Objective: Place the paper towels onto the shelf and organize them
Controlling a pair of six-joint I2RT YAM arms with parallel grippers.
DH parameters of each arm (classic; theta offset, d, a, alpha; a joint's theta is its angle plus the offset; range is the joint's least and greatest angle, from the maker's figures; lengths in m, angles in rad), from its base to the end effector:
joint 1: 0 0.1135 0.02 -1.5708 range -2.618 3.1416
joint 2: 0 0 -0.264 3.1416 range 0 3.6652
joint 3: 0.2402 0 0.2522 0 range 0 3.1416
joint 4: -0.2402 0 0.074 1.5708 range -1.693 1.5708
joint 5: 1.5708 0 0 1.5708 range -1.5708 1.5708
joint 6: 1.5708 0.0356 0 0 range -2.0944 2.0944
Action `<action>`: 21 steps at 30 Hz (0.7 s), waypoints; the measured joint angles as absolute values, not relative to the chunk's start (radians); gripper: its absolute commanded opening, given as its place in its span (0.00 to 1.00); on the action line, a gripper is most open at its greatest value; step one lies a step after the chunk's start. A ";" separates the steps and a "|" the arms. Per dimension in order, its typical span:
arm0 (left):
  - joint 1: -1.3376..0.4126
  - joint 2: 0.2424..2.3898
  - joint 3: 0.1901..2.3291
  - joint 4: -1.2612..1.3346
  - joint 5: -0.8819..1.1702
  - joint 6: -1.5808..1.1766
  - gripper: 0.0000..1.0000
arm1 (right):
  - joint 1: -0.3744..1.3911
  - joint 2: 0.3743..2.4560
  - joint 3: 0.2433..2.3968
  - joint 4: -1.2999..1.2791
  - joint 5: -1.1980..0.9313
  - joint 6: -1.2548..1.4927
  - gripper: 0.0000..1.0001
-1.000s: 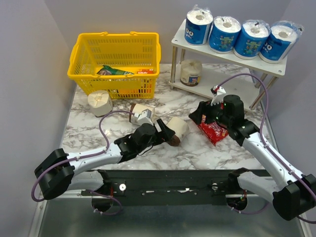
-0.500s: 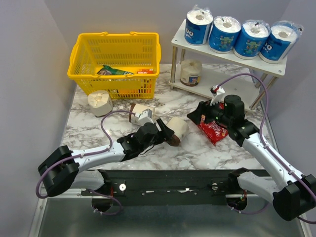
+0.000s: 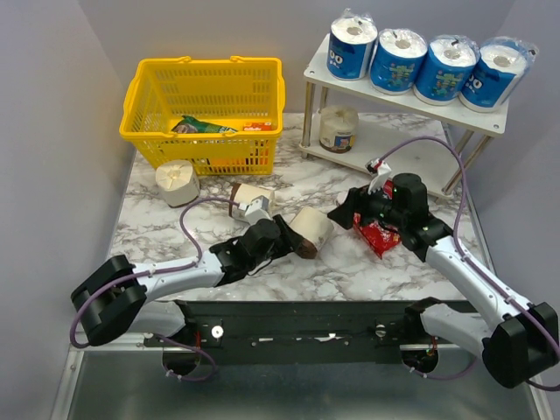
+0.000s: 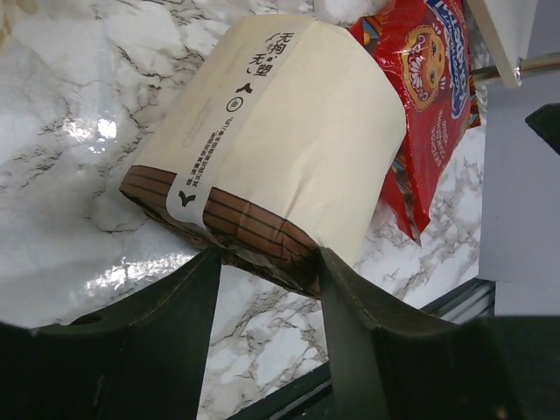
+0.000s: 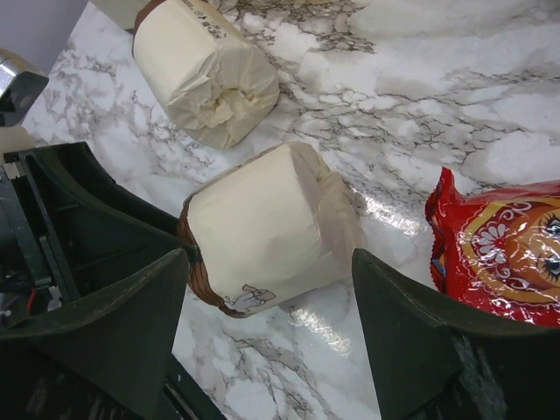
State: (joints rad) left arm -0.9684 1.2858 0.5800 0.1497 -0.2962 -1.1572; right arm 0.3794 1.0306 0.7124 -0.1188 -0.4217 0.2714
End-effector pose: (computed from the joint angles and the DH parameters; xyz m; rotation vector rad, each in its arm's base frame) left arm 0.1575 -0.2107 0.1966 -0.3966 2.2155 -0.9267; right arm 0.2102 0.0995 0.2752 -0.3891 2.0297 0.8320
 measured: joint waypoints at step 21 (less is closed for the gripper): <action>-0.875 1.100 0.382 0.237 -0.295 -1.106 0.49 | 0.379 1.482 0.980 -0.104 -0.754 0.144 0.88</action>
State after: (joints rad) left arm -0.8745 1.1004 0.3824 0.2375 -0.2947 -1.1065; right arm 0.3794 1.4822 0.9802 -0.1036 -0.7540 0.1440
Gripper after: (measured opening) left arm 0.492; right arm 0.899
